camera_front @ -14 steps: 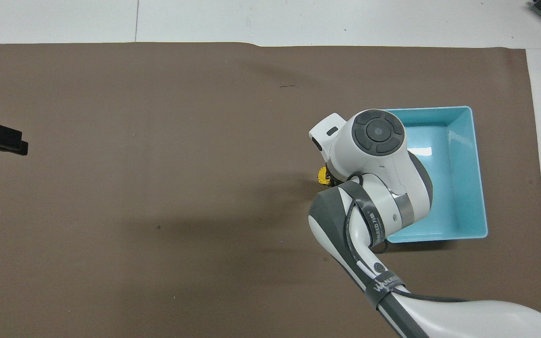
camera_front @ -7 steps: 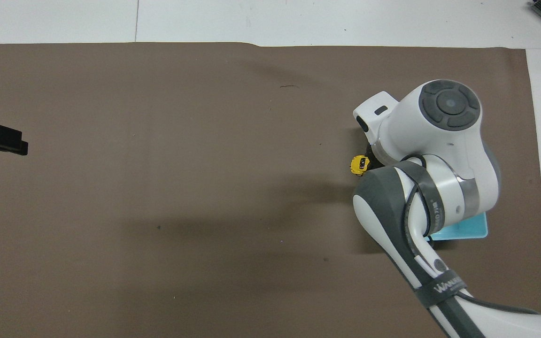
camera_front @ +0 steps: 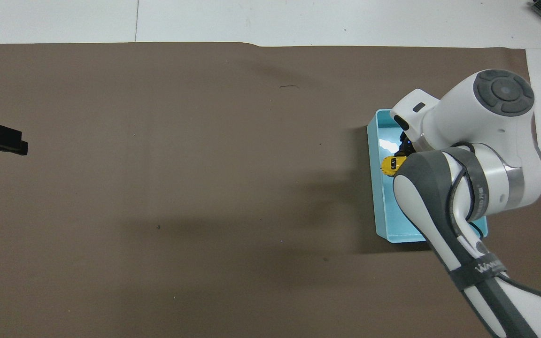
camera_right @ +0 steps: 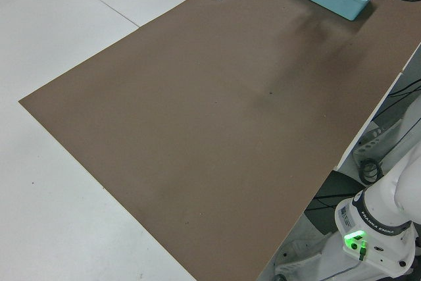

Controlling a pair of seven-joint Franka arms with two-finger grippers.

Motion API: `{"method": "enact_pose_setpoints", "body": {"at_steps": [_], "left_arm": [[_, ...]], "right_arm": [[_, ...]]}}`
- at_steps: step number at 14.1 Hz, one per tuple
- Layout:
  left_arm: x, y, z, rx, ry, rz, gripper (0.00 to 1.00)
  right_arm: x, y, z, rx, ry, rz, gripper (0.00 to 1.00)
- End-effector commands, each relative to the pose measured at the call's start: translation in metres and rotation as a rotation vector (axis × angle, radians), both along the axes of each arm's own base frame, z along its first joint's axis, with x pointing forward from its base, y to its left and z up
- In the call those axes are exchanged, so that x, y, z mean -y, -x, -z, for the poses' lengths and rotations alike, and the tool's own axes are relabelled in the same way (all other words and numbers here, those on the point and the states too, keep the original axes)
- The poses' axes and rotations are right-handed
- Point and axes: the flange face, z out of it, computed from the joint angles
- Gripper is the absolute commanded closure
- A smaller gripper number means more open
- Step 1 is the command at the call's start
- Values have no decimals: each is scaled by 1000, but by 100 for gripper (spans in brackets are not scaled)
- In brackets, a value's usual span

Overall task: Wind up and store yellow beetle car
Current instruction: 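Lift the car into the blue bin and lower it inside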

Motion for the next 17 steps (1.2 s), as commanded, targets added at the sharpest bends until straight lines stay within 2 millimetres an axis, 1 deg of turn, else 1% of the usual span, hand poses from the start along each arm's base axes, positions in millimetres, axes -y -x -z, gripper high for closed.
{"method": "enact_pose_setpoints", "body": {"at_steps": [1, 3, 4, 6, 8, 10, 12, 15, 17], "left_arm": [[-6, 8, -3, -6, -13, 8, 0], [-5, 8, -3, -4, -13, 10, 0], [-5, 8, -3, -4, -13, 10, 0], [-6, 8, -3, -6, -13, 8, 0], [-6, 8, -3, -6, -13, 8, 0], [-6, 8, -3, -6, -13, 8, 0], [-5, 8, -3, -6, -13, 10, 0], [-6, 8, -3, -6, -13, 8, 0], [-5, 8, -3, -4, -13, 10, 0]], "right_arm": [[20, 16, 6, 12, -6, -30, 89], [27, 26, 15, 51, -11, -40, 89], [38, 29, 20, 63, -6, -48, 89], [50, 33, 34, 54, -4, -72, 89], [56, 35, 48, 66, -2, -82, 89], [56, 37, 57, 80, -5, -81, 89], [56, 37, 58, 87, -6, -82, 89], [57, 35, 77, 96, -5, -97, 89], [57, 34, 95, 99, -7, -105, 89]]}}
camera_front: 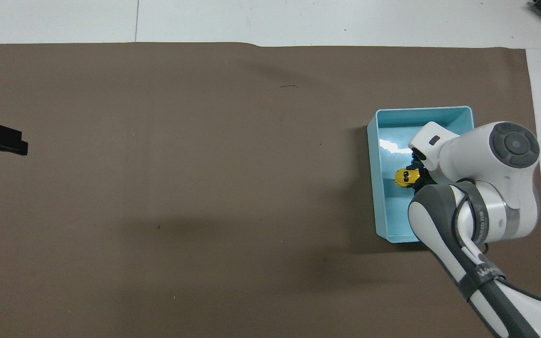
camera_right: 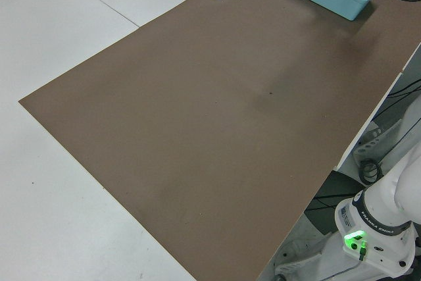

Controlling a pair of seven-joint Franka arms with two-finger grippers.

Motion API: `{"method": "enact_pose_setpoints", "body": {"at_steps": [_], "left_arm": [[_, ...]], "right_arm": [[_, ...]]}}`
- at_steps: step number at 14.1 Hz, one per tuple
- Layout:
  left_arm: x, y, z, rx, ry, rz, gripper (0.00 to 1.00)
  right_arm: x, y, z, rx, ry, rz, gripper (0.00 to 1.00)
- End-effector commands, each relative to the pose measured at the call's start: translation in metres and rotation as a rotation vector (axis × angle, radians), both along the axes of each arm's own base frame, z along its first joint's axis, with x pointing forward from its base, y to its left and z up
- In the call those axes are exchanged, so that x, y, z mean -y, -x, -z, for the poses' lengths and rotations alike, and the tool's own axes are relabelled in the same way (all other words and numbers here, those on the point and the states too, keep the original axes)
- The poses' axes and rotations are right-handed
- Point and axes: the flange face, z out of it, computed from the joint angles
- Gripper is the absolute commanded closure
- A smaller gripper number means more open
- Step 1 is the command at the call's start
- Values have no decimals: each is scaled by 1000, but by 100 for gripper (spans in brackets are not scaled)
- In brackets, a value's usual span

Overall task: Wind up and store yellow beetle car
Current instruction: 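Lift the car into the blue bin and lower it inside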

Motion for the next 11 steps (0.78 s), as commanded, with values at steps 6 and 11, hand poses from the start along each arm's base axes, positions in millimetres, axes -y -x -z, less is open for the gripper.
{"method": "enact_pose_setpoints", "body": {"at_steps": [6, 11], "left_arm": [[-5, 8, -3, -6, -13, 10, 0], [-5, 8, -3, -4, -13, 10, 0]], "right_arm": [[15, 6, 39, 9, 10, -49, 84], [11, 1, 37, 4, 2, -25, 0]]}}
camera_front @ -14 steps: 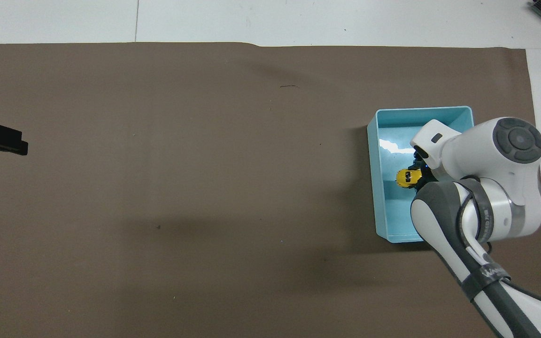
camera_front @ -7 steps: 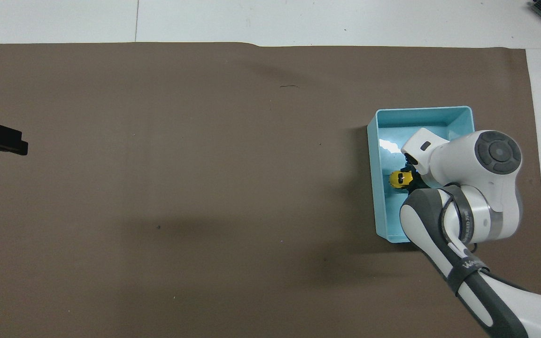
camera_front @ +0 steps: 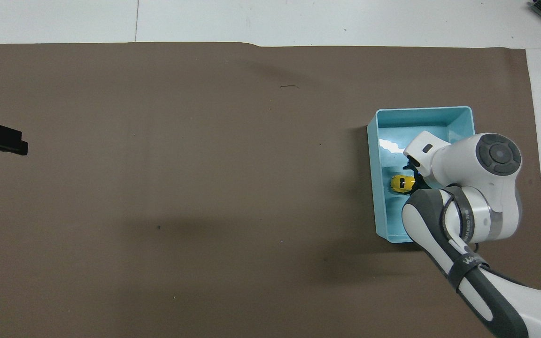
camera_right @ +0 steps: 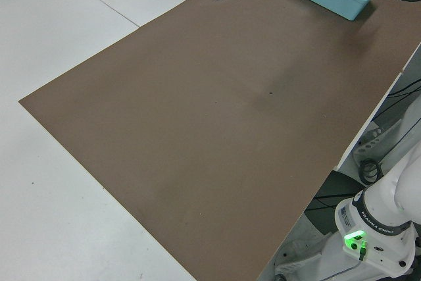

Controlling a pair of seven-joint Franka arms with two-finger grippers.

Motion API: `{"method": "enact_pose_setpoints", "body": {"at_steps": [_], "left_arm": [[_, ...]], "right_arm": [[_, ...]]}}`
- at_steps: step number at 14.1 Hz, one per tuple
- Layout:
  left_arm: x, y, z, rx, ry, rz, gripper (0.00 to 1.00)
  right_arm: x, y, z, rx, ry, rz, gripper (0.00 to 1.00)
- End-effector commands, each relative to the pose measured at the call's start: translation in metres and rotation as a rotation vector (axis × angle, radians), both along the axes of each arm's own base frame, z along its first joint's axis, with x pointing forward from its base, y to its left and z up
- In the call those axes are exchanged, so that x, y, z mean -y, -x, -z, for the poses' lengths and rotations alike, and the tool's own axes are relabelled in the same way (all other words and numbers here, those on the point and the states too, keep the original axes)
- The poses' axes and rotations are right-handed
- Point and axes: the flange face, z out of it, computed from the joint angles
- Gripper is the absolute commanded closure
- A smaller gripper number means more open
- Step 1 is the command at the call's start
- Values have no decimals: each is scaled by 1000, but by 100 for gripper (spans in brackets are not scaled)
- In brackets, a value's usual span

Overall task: Wind up and store yellow beetle car
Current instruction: 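Lift the car into the blue bin and lower it inside, then open the right gripper and release the car in the bin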

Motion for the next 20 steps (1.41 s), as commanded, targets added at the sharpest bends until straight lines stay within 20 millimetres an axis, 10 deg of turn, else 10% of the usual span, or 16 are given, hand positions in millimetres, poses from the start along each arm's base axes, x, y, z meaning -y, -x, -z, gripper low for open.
{"method": "enact_pose_setpoints", "body": {"at_steps": [1, 13, 20], "left_arm": [[-5, 8, -3, -6, -13, 10, 0], [-6, 8, -3, -6, -13, 8, 0], [-6, 8, -3, -4, -13, 8, 0]], "right_arm": [[-2, -3, -6, 6, -5, 2, 0], [-32, -32, -157, -39, -15, 450, 0], [-27, -10, -232, -4, -37, 831, 0]]}}
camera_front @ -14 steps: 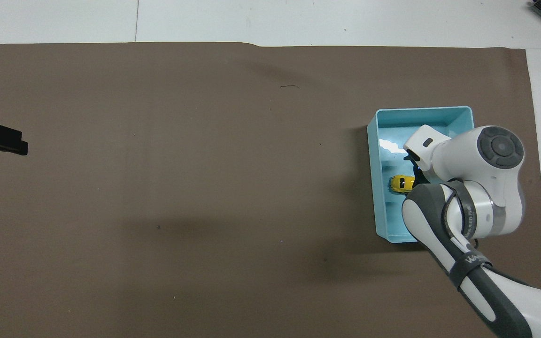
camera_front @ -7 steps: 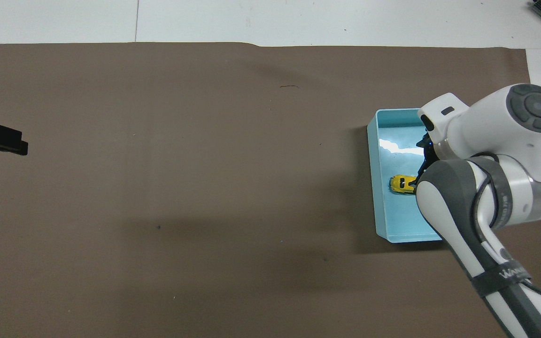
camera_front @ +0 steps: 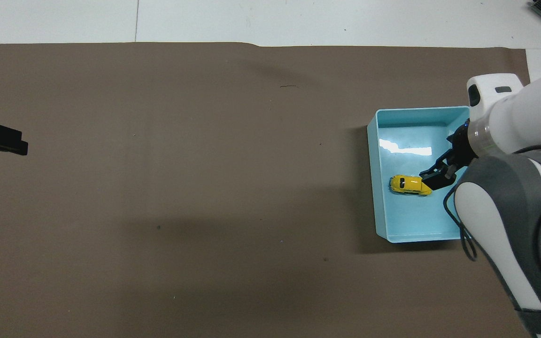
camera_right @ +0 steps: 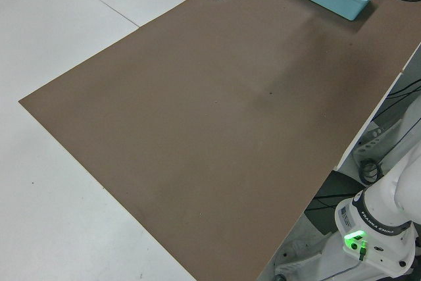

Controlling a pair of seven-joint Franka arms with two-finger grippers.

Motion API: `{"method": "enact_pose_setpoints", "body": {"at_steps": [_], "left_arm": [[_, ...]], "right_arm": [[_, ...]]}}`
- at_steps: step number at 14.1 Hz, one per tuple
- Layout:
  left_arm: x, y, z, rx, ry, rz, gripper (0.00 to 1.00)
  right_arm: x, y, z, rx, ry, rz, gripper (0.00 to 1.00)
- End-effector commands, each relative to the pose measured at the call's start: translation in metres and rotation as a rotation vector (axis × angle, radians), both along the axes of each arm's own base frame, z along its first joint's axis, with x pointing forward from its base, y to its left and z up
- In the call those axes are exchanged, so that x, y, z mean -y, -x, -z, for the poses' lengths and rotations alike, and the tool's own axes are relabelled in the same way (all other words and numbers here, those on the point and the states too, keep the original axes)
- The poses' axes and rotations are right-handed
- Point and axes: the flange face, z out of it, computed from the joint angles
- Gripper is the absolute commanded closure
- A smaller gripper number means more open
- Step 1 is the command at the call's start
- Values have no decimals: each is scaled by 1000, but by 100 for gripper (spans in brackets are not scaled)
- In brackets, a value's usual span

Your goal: Wind up and store yellow beetle car

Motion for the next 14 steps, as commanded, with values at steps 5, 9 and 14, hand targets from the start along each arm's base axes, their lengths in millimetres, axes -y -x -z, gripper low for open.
{"method": "enact_pose_setpoints", "body": {"at_steps": [5, 9, 14], "left_arm": [[-5, 8, -3, -6, -13, 10, 0], [-5, 8, -3, -6, -13, 10, 0], [-6, 8, -3, -4, -13, 8, 0]], "right_arm": [[11, 13, -52, -17, -67, 283, 0], [25, 2, -85, 14, -162, 590, 0], [33, 11, -111, 8, -152, 630, 0]]}}
